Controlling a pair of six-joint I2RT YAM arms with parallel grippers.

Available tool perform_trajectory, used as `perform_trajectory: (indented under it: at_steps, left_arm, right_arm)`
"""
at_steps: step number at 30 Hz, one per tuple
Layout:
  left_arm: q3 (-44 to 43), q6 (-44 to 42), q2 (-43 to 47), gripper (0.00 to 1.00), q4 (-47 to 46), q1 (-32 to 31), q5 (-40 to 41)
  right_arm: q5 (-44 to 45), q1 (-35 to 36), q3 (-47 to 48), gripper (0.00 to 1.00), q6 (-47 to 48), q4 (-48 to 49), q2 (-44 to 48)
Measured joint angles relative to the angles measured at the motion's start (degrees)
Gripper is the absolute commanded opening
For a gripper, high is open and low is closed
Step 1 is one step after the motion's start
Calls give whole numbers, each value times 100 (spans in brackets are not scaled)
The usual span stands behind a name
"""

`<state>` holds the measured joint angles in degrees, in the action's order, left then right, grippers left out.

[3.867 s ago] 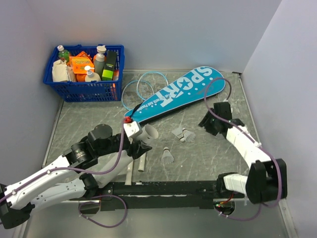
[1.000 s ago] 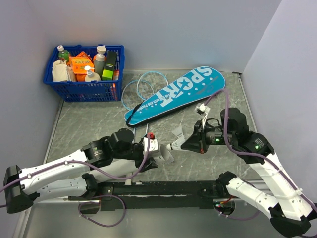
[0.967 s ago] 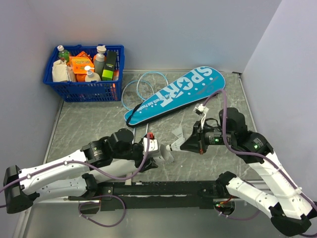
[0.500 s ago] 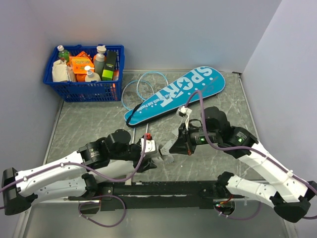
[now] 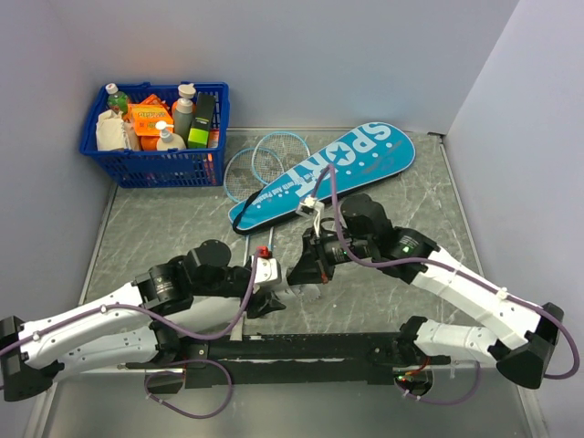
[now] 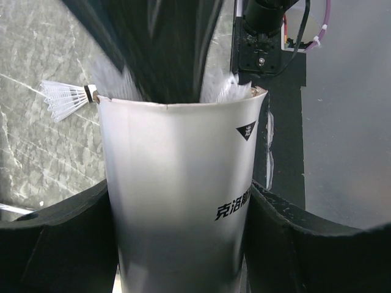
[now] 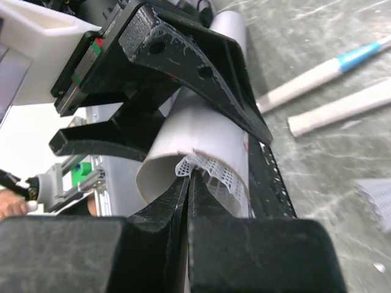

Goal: Pack up the badminton gear

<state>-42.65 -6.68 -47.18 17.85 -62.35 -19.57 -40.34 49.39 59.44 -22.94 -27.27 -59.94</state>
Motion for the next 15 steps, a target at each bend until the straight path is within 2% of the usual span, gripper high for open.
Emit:
perform_trajectory:
  at_steps: [12, 15]
  left_arm:
    - [57, 28, 378, 1, 0, -9, 48]
    - [66, 28, 411, 1, 4, -13, 98]
  right_arm:
    - [-109, 555, -389, 0, -538, 1128, -326]
    - [-109, 654, -481, 18, -662, 1440, -339]
